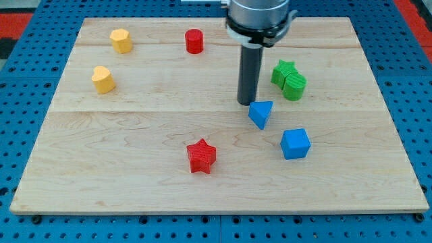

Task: Push the blue triangle into the top side of the blue cube

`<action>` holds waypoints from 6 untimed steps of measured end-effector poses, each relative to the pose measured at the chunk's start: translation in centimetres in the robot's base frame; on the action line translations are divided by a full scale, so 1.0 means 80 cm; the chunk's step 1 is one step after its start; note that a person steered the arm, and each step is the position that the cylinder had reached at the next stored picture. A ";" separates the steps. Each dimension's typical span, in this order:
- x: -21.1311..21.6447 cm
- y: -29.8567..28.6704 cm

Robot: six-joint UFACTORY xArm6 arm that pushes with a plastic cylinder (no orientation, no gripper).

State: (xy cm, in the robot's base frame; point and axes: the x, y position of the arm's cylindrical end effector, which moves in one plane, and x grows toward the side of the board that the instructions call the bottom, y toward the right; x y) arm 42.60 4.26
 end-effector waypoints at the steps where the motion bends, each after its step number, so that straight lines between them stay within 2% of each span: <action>1: 0.040 0.017; 4: 0.087 0.048; 5: 0.073 0.048; 6: -0.004 0.008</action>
